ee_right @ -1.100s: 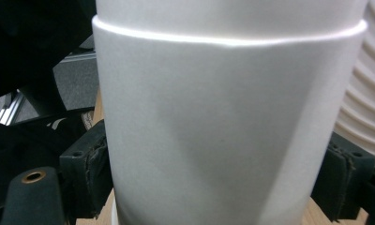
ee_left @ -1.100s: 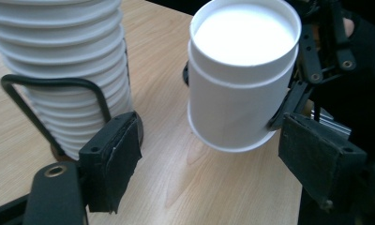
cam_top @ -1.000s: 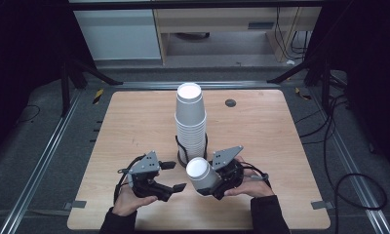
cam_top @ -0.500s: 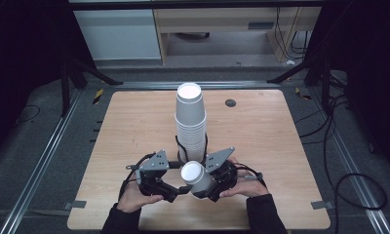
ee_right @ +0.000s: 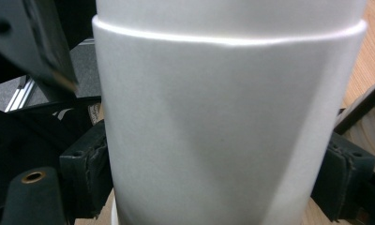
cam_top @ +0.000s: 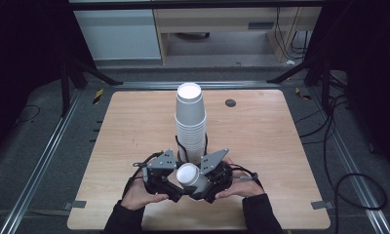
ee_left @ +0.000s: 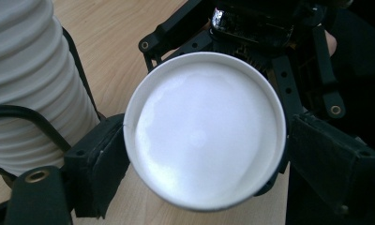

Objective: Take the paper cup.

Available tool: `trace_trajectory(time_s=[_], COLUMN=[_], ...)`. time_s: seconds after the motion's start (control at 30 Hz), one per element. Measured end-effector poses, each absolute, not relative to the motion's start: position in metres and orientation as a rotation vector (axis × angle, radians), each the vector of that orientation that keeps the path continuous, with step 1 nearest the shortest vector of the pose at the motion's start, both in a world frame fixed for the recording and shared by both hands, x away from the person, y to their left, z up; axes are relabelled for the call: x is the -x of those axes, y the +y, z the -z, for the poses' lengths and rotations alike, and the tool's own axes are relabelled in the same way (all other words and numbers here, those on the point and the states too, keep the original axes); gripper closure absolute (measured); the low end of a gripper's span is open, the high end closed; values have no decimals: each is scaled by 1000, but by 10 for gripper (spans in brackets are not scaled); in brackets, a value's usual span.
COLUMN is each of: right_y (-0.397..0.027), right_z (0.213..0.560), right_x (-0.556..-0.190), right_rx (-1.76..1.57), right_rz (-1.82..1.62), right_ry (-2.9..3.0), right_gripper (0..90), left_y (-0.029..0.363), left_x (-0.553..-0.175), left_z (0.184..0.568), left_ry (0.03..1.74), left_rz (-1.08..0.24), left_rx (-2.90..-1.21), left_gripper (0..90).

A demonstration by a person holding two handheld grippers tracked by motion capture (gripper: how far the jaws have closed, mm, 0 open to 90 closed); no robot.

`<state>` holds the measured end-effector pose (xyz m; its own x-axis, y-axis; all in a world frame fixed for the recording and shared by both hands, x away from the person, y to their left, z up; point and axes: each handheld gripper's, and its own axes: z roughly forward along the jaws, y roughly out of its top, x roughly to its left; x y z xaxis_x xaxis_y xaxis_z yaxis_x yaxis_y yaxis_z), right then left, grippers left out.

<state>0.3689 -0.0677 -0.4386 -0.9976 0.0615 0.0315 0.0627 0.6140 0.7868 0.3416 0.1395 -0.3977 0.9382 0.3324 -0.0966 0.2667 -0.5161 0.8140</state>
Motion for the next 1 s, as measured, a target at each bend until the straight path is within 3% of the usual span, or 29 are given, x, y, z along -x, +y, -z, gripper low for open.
trace_trajectory(time_s=[1.0], right_y=[-65], right_z=[436], right_x=[-369], right_rx=[112], right_rz=[1371], right_ry=[-2807], right_gripper=[149], left_y=[133], left_x=[-343], left_z=[399], left_ry=[436], left_rz=[-90], left_rx=[-2153], left_gripper=[208])
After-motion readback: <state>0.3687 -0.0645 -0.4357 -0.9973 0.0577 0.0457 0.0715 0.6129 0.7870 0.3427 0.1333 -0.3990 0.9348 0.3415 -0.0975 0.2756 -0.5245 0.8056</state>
